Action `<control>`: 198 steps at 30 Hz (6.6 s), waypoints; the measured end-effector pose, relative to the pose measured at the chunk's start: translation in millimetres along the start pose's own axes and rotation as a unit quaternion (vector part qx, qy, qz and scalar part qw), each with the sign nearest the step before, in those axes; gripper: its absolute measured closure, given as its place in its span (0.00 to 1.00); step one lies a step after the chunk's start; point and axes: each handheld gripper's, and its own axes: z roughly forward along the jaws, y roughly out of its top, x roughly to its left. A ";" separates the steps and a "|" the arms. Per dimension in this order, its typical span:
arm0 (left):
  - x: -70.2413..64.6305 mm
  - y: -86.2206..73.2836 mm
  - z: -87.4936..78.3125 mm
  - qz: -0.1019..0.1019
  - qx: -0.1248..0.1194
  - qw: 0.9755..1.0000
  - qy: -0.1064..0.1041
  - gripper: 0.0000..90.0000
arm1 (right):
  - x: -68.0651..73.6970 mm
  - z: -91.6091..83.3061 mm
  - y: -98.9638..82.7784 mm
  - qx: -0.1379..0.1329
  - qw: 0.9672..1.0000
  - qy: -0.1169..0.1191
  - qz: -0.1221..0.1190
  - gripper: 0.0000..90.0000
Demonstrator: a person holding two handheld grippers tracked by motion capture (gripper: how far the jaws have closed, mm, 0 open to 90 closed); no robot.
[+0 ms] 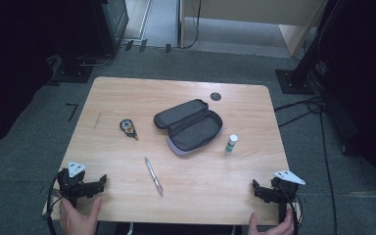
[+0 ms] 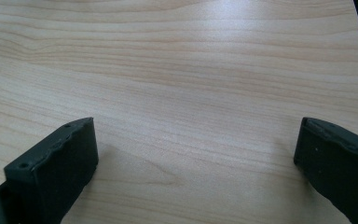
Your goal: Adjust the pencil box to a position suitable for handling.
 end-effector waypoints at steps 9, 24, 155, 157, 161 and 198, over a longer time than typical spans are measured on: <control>-5.4 3.1 2.9 -0.027 -0.001 0.999 0.025 0.00 | 0.0 0.0 0.0 0.000 1.000 0.000 0.000 0.00; -5.3 2.9 2.9 -0.031 -0.001 0.999 0.028 0.00 | 0.0 0.0 0.0 0.000 1.000 0.000 0.000 0.00; -180.8 157.8 77.7 -0.009 0.009 0.993 -0.116 0.32 | -0.1 0.1 -0.2 -0.001 1.000 0.000 -0.001 0.00; -184.1 157.8 80.6 -0.009 0.013 0.993 -0.114 0.34 | 0.0 0.1 -0.2 -0.001 1.000 0.000 -0.001 0.00; -189.0 157.1 86.9 -0.007 0.028 0.994 -0.101 0.37 | 0.0 0.1 -0.2 -0.001 1.000 0.000 -0.001 0.00; -158.5 158.6 98.3 0.004 0.036 0.998 -0.050 0.87 | 0.0 0.1 -0.2 -0.001 1.000 0.000 -0.001 0.00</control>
